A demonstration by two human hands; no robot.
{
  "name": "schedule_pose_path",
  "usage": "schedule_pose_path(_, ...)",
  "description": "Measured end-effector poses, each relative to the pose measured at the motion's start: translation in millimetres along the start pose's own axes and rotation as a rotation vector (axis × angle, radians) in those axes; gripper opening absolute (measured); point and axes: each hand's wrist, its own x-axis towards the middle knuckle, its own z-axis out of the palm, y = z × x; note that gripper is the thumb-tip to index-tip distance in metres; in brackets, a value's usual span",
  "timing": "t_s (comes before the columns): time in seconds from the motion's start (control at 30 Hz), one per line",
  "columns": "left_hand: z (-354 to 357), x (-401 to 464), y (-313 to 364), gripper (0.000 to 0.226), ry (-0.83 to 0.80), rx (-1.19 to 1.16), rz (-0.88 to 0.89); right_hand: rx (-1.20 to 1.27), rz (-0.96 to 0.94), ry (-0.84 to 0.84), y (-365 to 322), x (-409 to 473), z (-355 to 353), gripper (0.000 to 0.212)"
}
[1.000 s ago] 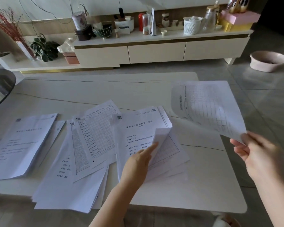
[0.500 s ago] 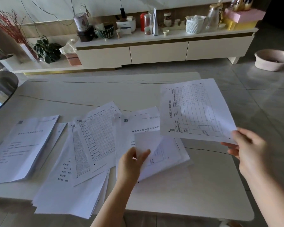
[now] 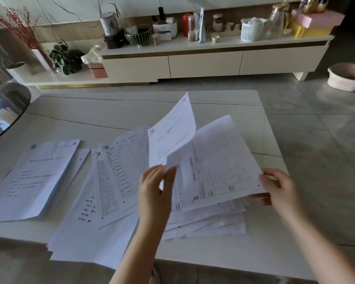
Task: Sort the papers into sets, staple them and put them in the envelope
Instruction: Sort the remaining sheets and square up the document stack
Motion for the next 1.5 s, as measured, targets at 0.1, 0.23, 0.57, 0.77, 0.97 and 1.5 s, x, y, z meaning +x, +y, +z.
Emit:
schedule_pose_path(0.1, 16.1, -9.9, -3.1, 0.029, -0.140, 0.041, 0.064, 0.067, 0.047, -0.103, -4.0, -9.0, 24.2, 0.024)
schedule_pose_path(0.23, 24.9, -20.6, -10.3, 0.025, -0.297, 0.085, 0.071, 0.104, 0.128, -0.212, -4.8, -14.2, 48.1, 0.023)
schedule_pose_path(0.57, 26.9, -23.1, -25.0, 0.040, -0.503, 0.146, 0.165, 0.100, 0.207, -0.408, -10.2, -21.7, 66.9, 0.034)
schedule_pose_path(0.77, 13.6, -23.2, -17.7, 0.033, -0.548, 0.251, 0.075, 0.259, 0.264, -0.440, -14.1, -15.9, 61.6, 0.025)
schedule_pose_path(0.97, 6.7, -11.5, -19.3, 0.022, -0.222, 0.232, -0.064, -0.404, 0.057, -0.236, 8.6, 4.4, 42.0, 0.030)
schedule_pose_path(1.5, 10.3, -10.2, -23.9, 0.053, -0.113, 0.181, 0.079, -0.559, 0.093, -0.231, 26.9, 4.7, 51.5, 0.020)
